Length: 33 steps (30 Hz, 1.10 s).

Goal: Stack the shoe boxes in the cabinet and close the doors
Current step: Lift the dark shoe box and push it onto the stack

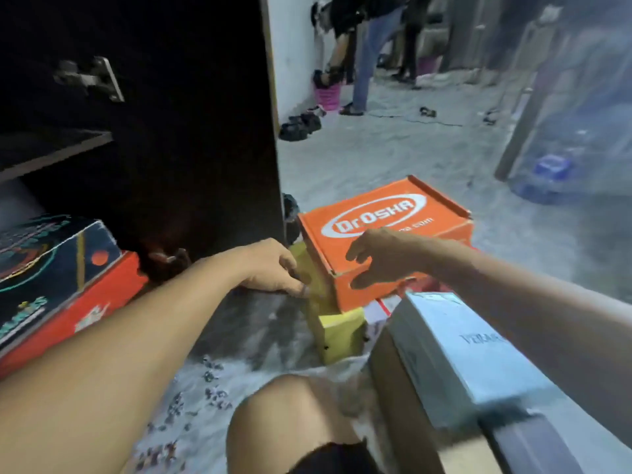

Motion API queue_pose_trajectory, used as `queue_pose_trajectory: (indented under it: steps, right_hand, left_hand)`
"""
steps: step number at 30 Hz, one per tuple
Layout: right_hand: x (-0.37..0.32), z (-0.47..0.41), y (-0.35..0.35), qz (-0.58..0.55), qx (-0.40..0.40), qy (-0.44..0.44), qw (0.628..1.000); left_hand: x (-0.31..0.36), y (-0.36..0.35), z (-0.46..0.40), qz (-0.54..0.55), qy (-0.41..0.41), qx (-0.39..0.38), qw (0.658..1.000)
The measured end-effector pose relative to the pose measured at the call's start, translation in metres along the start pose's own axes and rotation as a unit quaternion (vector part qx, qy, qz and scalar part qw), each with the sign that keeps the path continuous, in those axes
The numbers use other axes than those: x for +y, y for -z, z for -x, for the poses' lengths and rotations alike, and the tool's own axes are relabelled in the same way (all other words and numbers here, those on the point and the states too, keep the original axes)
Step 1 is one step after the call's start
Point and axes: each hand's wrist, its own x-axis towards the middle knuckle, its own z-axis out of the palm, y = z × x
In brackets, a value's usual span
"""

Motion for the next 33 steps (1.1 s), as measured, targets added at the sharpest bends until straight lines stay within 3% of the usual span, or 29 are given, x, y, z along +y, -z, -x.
queue_pose_trajectory:
  steps: [10,15,19,24,33]
  right_hand:
    - [0.111,0.171,-0.03,-0.05,0.002,-0.197,0.979]
    - [0.148,0.245,-0.091,-0.077,-0.042,-0.307,0.948]
    - [0.148,0.282,-0.162,-0.07,-0.112,-0.357,0.925]
    - [0.131,0.306,-0.237,-0.075,-0.141,-0.39,0.907]
    - [0.163,0.332,-0.245,-0.037,-0.146,-0.377,0.914]
  left_hand:
    - [0.182,-0.109,-0.001,-0.058,-0.177,-0.105,0.977]
    - [0.237,-0.169,0.009,-0.066,-0.227,-0.153,0.96]
    - [0.258,-0.218,0.012,-0.017,-0.235,-0.144,0.961]
    - [0.263,-0.26,0.013,-0.078,-0.233,-0.162,0.956]
    - [0.27,-0.281,-0.002,-0.093,-0.185,-0.206,0.956]
